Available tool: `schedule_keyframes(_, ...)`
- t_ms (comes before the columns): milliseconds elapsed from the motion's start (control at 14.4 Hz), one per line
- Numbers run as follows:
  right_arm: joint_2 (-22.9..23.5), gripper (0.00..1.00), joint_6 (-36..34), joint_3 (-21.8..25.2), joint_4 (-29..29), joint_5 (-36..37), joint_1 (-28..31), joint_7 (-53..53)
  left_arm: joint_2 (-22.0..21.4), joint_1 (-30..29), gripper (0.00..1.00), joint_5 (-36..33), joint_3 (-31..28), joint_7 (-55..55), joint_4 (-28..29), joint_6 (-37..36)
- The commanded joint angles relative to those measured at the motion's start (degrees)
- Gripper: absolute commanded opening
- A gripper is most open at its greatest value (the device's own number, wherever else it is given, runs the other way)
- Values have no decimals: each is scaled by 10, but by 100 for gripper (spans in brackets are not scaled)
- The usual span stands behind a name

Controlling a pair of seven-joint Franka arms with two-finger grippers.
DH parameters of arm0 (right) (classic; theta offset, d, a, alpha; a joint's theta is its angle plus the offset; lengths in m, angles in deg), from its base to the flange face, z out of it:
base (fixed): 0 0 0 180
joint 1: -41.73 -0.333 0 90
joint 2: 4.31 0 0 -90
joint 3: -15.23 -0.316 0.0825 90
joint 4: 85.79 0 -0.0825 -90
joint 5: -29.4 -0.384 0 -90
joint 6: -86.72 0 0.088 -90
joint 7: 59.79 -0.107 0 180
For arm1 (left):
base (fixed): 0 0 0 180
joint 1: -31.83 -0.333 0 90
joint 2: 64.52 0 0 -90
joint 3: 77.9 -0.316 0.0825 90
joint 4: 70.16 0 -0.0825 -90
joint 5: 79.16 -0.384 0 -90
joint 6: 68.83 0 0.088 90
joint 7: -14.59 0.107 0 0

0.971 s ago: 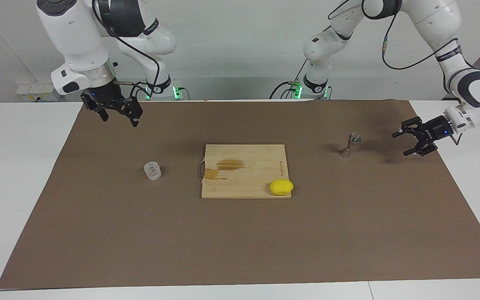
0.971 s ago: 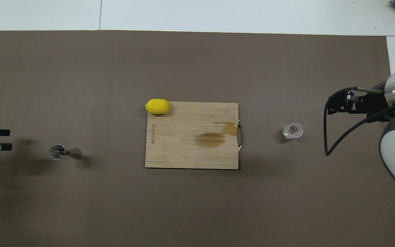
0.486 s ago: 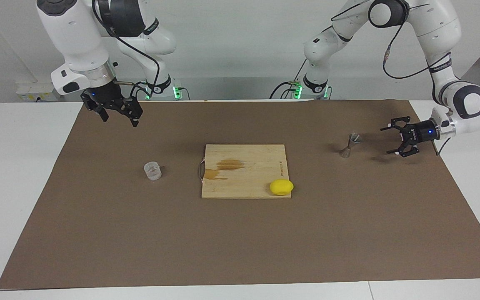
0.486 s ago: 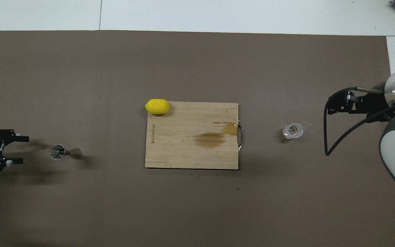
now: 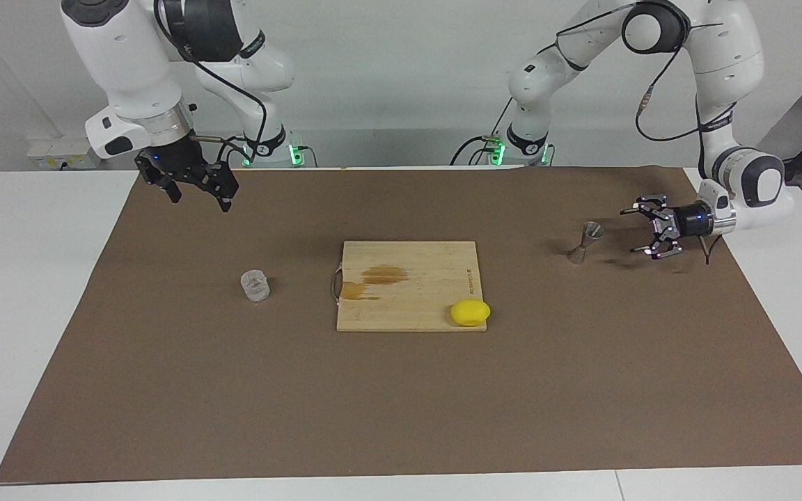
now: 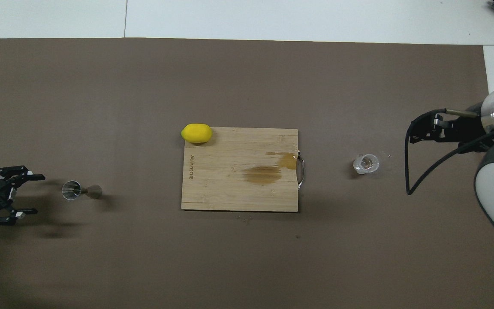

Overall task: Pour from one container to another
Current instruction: 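Close the left gripper around the small metal cup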

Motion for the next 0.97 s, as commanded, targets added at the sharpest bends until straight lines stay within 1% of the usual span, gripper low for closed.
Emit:
schedule_keyframes(0,-10,100,1,-1,9,-5,6,11,0,6,100,27,6,104,23,-29)
schedule_keyframes(347,-10,99,1,-1,9,-5,6,11,-5,25,100,42,7,114,51,-5)
schedule_keyframes(555,-10,99,1,-1,9,-5,6,11,-6,43,100,70,6,144,68,7)
schedule_keyframes(763,-10,99,2,-1,9,-5,6,11,-12,58,100,86,7,148,87,10)
schedule_keyframes(902,-10,99,1,-1,9,-5,6,11,-12,64,100,93,7,148,90,6)
